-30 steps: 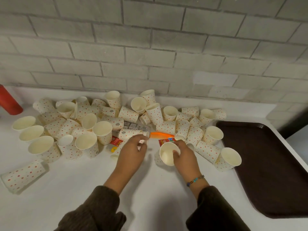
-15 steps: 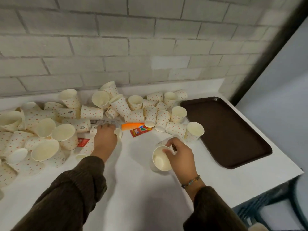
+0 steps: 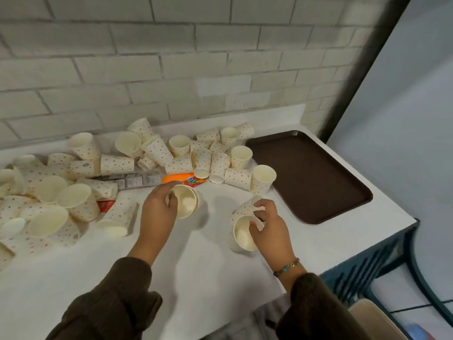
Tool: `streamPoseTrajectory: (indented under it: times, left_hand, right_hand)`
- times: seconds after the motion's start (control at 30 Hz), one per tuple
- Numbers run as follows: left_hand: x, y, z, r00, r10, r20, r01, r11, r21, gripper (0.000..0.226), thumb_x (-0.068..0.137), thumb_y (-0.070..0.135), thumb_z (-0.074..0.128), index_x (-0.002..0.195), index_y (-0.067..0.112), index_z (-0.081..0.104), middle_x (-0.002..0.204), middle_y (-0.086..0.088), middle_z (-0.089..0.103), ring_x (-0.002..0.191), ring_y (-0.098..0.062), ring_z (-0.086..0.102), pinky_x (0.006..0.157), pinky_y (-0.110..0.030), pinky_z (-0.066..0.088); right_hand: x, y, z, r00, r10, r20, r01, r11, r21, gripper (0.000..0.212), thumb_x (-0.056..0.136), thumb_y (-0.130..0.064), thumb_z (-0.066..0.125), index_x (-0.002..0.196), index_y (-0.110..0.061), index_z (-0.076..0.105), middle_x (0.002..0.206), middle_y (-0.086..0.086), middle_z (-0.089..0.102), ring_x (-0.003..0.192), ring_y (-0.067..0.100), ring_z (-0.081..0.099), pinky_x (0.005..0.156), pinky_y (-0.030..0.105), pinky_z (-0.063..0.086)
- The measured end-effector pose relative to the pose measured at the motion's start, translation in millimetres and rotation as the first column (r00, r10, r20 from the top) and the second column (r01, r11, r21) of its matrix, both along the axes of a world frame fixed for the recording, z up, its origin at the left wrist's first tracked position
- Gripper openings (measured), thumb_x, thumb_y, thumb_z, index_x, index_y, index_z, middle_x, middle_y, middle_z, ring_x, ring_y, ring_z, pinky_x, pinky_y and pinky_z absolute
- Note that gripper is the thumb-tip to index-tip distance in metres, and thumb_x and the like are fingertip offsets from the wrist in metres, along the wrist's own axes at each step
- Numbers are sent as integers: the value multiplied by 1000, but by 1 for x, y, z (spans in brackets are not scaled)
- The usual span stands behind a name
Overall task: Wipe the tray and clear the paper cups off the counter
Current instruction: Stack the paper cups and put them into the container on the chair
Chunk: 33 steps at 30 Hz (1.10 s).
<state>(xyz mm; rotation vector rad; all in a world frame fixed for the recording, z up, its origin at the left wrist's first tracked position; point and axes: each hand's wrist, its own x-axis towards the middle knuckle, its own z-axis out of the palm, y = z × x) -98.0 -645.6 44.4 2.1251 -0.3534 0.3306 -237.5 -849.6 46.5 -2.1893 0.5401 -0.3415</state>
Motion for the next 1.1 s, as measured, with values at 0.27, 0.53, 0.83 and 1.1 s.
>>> streamPoseTrajectory:
  times: [0.27,0.53,0.83,1.1]
  left_hand:
    - [-107,-105,-3,972,-167,-167,141,978,-156,25,88,14,58,109,27,65,109,14,60,98,-8,55,78,-9,39]
    - [-226,-223,-39,835,-445,-323,444,893,-81,31,88,9,55,104,34,64,106,16,62,100,-7,56,88,-23,44]
    - [-329,-314,-98,634,-567,-525,702,707,86,33,88,6,50,109,24,67,112,4,63,105,-12,56,93,-27,44]
    - [-349,-361,-141,539,-547,-641,808,550,210,48,88,9,57,133,23,50,137,1,48,125,-16,46,103,-21,31]
  right_hand:
    - [-85,-101,3,988,-151,18,151,988,-12,29,82,-9,61,107,-22,60,108,5,68,100,22,62,82,30,49]
    - [-219,-215,-32,931,-339,-136,322,938,-130,34,83,-10,60,115,-20,59,109,6,67,102,27,60,86,32,50]
    - [-330,-256,-107,793,-295,-533,210,954,-215,40,84,-12,46,119,-31,53,116,0,65,110,30,48,96,33,38]
    - [-353,-265,-147,754,-223,-618,202,974,-104,35,88,-19,52,122,-27,53,122,0,60,123,23,48,113,38,19]
